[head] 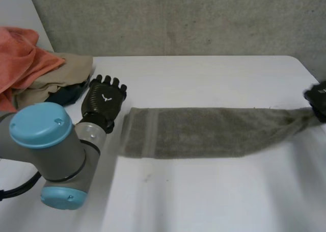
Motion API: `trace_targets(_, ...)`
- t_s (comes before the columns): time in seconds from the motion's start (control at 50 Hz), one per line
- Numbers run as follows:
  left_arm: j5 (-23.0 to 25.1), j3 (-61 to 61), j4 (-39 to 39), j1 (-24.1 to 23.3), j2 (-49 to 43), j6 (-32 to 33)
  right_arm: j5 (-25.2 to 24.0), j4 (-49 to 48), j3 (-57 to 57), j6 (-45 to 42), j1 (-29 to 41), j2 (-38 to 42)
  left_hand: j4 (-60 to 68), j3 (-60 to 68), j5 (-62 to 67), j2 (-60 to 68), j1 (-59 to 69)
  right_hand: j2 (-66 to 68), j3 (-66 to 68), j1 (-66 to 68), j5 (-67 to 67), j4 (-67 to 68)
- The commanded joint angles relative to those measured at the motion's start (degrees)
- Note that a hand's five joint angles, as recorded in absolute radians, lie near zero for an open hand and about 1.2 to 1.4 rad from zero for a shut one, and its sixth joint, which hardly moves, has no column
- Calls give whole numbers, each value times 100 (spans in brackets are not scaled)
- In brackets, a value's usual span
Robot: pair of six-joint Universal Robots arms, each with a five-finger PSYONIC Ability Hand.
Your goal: Fold the laundry.
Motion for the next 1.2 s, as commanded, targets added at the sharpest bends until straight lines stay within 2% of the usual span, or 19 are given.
trace_targets(0.02, 1, -168, -13, 355, 454, -94, -553, -367, -330, 226, 1805, -165, -149, -176, -268, -149, -125, 1304, 1241, 2438, 1429, 1197)
trace_targets(0.1, -8, -176, -13, 610, 701, -313, -1221, -551, -541, 182, 2852, -104, -149, -176, -268, -149, -125, 1304, 1241, 2438, 1429, 1197)
trace_targets(0.14, -8, -176, -13, 716, 771, -437, -1451, -675, -647, 199, 3162, 19, -149, -176, -268, -149, -125, 1304, 1241, 2438, 1429, 1197)
trace_targets(0.26, 10, -203, -74, 901, 904, -903, -2285, -1114, -980, 217, 4250, 896, -149, -176, -268, -149, -125, 1304, 1241, 2438, 1429, 1197)
trace_targets(0.34, 36, -264, -206, 892, 869, -965, -2637, -1211, -1209, 208, 4665, 1467, -149, -176, -268, -149, -125, 1304, 1241, 2438, 1429, 1197)
trace_targets(0.4, 45, -273, -215, 857, 825, -982, -2622, -1185, -1393, 173, 4798, 1820, -149, -176, -268, -149, -125, 1276, 1214, 2411, 1401, 1169)
trace_targets(0.46, 71, -273, -215, 831, 798, -982, -2368, -1159, -1473, 208, 4789, 1865, -149, -176, -268, -149, -125, -3703, -3765, -2568, -3577, -3810)
trace_targets(0.48, 97, -256, -215, 813, 755, -982, -2018, -1159, -1491, 243, 4780, 1804, -149, -176, -268, -149, -125, -5696, -5759, -4562, -5571, -5803)
trace_targets(0.54, 159, -186, -215, 726, 658, -982, -1262, -1115, -1430, 383, 4798, 1524, -149, -176, -268, -149, -125, -5696, -5759, -4562, -5571, -5803)
trace_targets(0.56, 229, -150, -215, 612, 623, -982, -815, -1089, -1325, 671, 4746, 1314, -149, -176, -268, -149, -125, -5696, -5759, -4562, -5571, -5803)
trace_targets(0.62, 343, -80, -197, 410, 587, -991, -355, -1018, -1053, 1331, 4492, 970, -149, -176, -268, -149, -125, -5696, -5759, -4562, -5571, -5803)
trace_targets(0.64, 474, -19, -197, 261, 552, -1000, -258, -931, -851, 1864, 4229, 769, -149, -176, -268, -149, -125, -5696, -5759, -4562, -5571, -5803)
trace_targets(0.74, 923, 236, -197, -171, 236, -1070, -371, -290, -191, 3072, 3577, 134, -149, -176, -268, -149, -125, -5696, -5759, -4562, -5571, -5803)
trace_targets(0.8, 968, 490, -232, -390, -184, -1053, -485, 53, 160, 3398, 3349, 81, -149, -176, -268, -149, -125, -5696, -5759, -4562, -5571, -5803)
trace_targets(0.86, 907, 640, -250, -496, -414, -1053, -538, 116, 363, 3338, 3190, 142, -128, -155, -247, -128, -104, -5085, -5148, -3950, -4960, -5192)
trace_targets(1.02, 713, 782, -364, -628, -582, -1070, -538, -43, 618, 2942, 2627, 415, -144, -172, -264, -145, -121, -2092, -2155, -957, -1967, -2199)
trace_targets(1.06, 704, 764, -364, -619, -547, -1070, -547, -25, 592, 2880, 2601, 450, -144, -172, -264, -145, -121, -130, -193, 1004, -5, -237)
trace_targets(1.08, 704, 755, -364, -619, -529, -1070, -495, -16, 601, 2863, 2592, 450, -144, -172, -264, -145, -121, 1289, 1227, 2424, 1415, 1182)
trace_targets(1.2, 704, 702, -373, -576, -441, -1079, -565, -16, 943, 2485, 2364, 275, -149, -176, -268, -149, -125, 1304, 1241, 2438, 1429, 1197)
